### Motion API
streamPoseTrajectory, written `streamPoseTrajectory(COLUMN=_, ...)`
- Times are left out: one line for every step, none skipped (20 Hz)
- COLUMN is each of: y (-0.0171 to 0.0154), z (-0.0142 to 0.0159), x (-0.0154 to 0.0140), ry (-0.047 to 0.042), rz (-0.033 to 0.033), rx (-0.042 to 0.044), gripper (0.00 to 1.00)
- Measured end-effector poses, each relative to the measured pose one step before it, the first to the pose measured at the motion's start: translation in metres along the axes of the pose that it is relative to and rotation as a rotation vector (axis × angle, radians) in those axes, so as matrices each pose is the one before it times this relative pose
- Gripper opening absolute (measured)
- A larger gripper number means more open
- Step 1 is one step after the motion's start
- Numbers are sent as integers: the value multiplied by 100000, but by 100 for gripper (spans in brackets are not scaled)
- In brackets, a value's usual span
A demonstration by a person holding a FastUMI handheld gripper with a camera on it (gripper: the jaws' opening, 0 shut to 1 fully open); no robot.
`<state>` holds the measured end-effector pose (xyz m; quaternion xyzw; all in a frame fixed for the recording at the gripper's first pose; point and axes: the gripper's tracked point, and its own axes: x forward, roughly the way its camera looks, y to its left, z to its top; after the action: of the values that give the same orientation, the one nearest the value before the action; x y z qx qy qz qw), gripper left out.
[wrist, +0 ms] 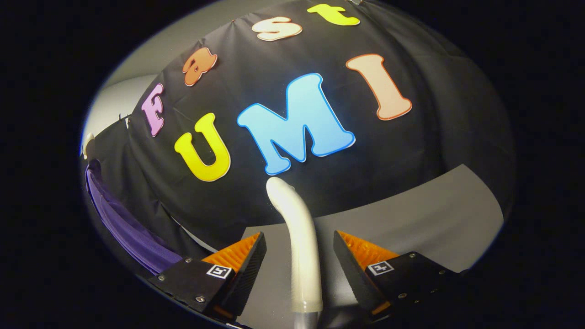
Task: Iron the clothes twice with a garment steamer, once on the left side and once on the right side.
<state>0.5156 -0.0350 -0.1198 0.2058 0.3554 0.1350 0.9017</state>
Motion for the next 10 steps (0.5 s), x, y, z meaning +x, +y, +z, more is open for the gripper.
streamPoseTrajectory(y=-336, z=-503, x=499, ry=2706, rz=-47, rx=850, gripper=92)
streamPoseTrajectory(y=-206, z=-686, x=417, ry=3346, rz=492, rx=909, gripper=91)
streamPoseTrajectory(y=-76, z=-258, x=323, ry=1922, rz=1291, rx=1761, gripper=91)
streamPoseTrajectory(y=183, z=-333, x=223, ry=1697, rz=1699, rx=2004, gripper=91)
streamPoseTrajectory(y=-147, z=-12, x=303, ry=1138, rz=544, rx=1617, gripper=91)
streamPoseTrajectory(y=-81, z=-456, x=244, ry=1429, rz=415, rx=1224, gripper=89)
streamPoseTrajectory(y=-191, z=-519, x=410, ry=2945, rz=179, rx=1836, gripper=85)
streamPoseTrajectory(y=149, z=-927, x=193, ry=3775, rz=1839, rx=1762, gripper=83)
streamPoseTrajectory(y=187, z=-658, x=290, ry=3069, rz=2289, rx=1689, gripper=75)
streamPoseTrajectory(y=-24, z=-665, x=227, ry=2748, rz=1148, rx=2287, gripper=66)
